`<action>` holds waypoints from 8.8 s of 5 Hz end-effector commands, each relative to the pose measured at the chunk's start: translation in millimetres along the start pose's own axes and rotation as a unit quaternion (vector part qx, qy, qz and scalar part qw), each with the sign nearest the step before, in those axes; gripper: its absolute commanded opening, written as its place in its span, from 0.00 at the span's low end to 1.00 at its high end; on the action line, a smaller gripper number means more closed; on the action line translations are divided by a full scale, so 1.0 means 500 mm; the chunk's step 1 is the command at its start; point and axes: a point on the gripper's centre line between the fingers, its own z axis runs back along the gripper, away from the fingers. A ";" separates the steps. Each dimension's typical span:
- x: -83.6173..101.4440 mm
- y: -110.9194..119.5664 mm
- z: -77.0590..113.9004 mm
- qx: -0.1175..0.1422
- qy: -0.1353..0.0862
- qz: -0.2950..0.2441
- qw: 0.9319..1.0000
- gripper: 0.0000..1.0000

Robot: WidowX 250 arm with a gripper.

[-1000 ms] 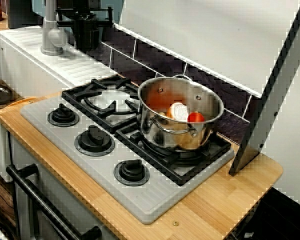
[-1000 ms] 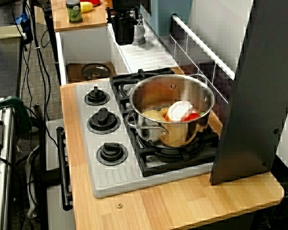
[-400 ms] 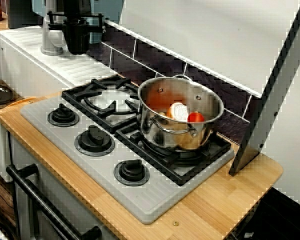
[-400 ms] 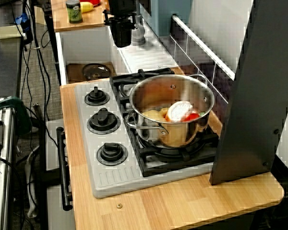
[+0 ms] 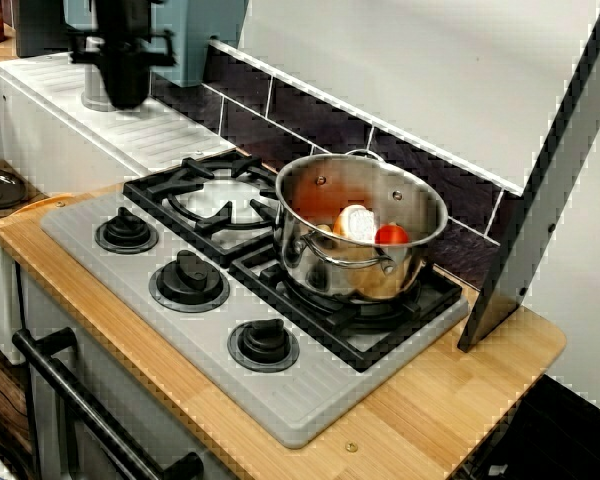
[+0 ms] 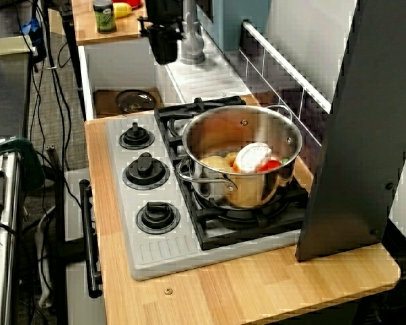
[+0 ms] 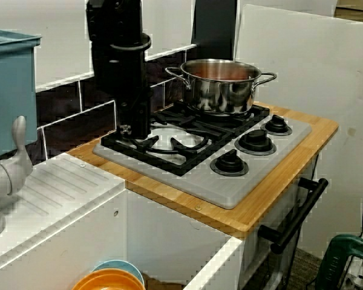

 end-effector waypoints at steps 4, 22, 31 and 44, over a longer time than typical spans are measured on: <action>-0.014 0.104 0.036 0.022 -0.116 0.031 0.993 0.00; 0.056 0.090 0.000 0.057 -0.046 -0.027 0.997 1.00; 0.025 -0.139 0.054 0.058 -0.042 -0.222 0.972 1.00; -0.163 -0.353 0.065 0.013 -0.010 -0.259 0.966 1.00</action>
